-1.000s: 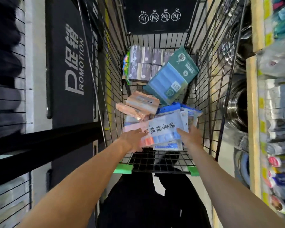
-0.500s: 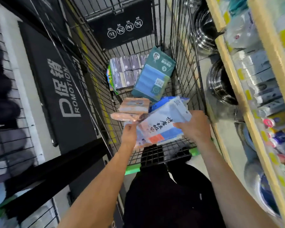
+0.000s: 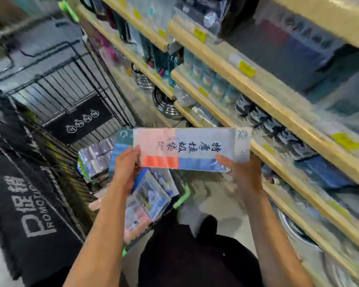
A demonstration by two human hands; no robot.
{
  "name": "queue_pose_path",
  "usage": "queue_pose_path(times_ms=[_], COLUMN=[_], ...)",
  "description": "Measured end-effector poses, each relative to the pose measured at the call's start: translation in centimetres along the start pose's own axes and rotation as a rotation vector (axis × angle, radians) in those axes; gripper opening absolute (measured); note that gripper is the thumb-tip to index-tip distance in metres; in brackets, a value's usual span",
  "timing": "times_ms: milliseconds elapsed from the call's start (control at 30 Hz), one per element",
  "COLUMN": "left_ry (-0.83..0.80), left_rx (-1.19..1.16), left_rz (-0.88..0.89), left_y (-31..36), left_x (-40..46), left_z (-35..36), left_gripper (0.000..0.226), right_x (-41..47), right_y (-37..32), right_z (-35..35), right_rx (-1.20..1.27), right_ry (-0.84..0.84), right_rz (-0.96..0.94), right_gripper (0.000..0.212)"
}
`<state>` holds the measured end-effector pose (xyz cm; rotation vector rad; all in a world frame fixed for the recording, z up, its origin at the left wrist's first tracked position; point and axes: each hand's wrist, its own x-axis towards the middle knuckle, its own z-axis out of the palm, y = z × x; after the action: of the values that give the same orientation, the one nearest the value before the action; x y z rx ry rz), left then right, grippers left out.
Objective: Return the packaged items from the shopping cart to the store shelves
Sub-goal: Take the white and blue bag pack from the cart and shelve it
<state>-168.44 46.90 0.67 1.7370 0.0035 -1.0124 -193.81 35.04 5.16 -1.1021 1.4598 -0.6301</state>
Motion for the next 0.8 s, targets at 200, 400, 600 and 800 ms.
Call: queue_pose_path(times_ms=[200, 400, 600, 800], left_ry=[-0.420, -0.576, -0.533, -0.345], left_rx=[0.343, 0.507, 0.508, 0.805], left_rz=[0.290, 0.499, 0.694, 1.048], left_y=[8.8, 14.5, 19.5, 24.5], left_x=[-1.0, -1.6, 1.3, 5.7], left_z=[6.9, 14.9, 21.0, 25.8], left_gripper=[0.040, 0.064, 0.067, 0.061], right_x=[0.8, -0.2, 1.3, 6.7], right_y=[-1.5, -3.8, -8.0, -11.5], right_z=[-6.1, -9.3, -9.0, -7.8], right_rx=[0.036, -0.054, -0.170, -0.299], right_ry=[0.240, 0.534, 0.654, 0.763], right_rz=[-0.069, -0.202, -0.355, -0.371], right_gripper=[0.031, 0.037, 0.031, 0.025])
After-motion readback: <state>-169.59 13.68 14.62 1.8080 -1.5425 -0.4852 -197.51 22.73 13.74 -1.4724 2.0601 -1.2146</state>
